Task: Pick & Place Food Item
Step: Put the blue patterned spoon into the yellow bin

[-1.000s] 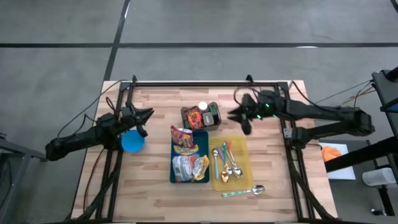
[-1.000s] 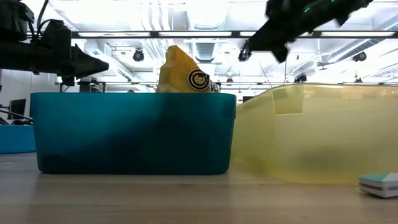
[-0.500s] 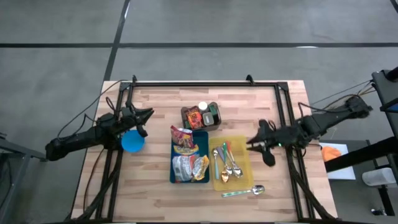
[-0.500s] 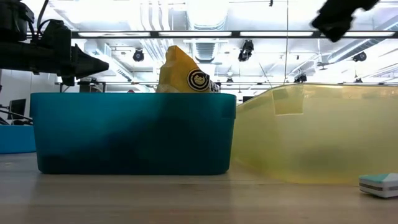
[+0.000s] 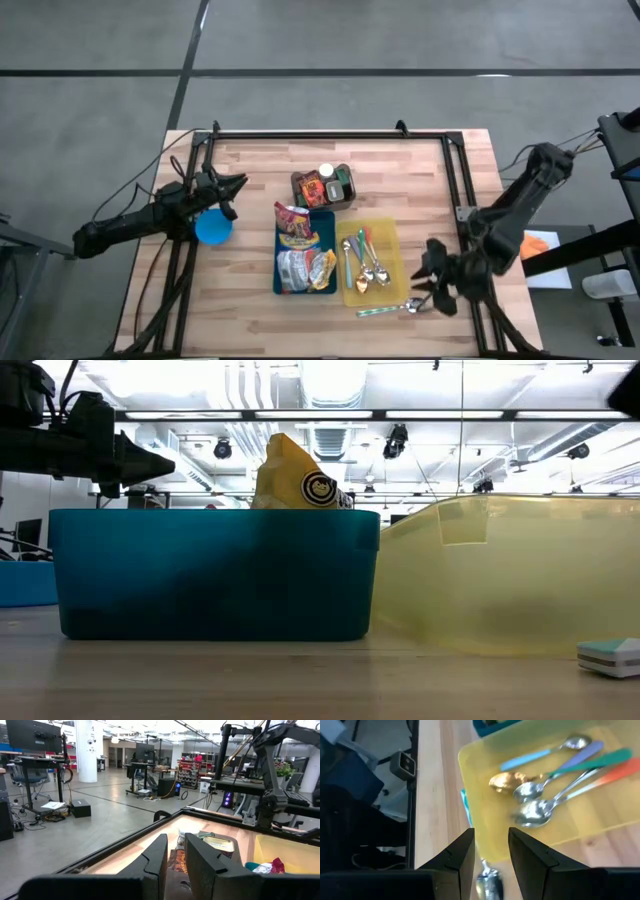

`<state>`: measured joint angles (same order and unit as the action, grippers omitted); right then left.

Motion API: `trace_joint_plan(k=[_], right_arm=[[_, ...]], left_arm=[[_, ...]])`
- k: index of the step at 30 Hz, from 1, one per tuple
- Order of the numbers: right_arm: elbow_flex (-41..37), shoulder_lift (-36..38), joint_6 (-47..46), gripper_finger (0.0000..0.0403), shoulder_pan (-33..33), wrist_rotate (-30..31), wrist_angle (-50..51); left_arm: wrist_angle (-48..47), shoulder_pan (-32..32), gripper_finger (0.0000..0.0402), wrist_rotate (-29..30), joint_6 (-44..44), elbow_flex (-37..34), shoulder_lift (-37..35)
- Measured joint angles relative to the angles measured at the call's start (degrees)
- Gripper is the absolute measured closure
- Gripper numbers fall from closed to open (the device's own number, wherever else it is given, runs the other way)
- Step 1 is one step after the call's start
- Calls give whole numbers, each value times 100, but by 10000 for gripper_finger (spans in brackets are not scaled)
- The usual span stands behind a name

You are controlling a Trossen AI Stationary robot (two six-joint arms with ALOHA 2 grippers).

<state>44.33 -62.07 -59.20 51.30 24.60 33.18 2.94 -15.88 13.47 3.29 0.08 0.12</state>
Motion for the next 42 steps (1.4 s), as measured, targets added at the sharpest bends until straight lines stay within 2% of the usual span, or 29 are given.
trace_joint_plan(k=[6,12,17,22,28,32,37,42], right_arm=[[673,-1117,-700,287,516,227,217],[1489,-2359,-1373,287,650,-154,1091],[2174,-3250,-1853,287,647,-219,1669],[2710,-3878,-1696,287,645,35,1740],[2735,-4185,-1869,282,645,254,1477],[2671,-4202,-1860,261,645,409,1376],[2579,-4200,-1318,225,645,402,1349],[2371,-4200,-1077,217,643,353,1085]], left_arm=[[1,0,334,2,0,0,4],[0,0,334,1,0,0,3],[0,0,334,1,0,0,4],[0,0,334,0,0,0,4],[0,0,334,0,0,0,2],[0,0,334,1,0,0,2],[0,0,334,0,0,0,2],[0,0,334,1,0,0,2]])
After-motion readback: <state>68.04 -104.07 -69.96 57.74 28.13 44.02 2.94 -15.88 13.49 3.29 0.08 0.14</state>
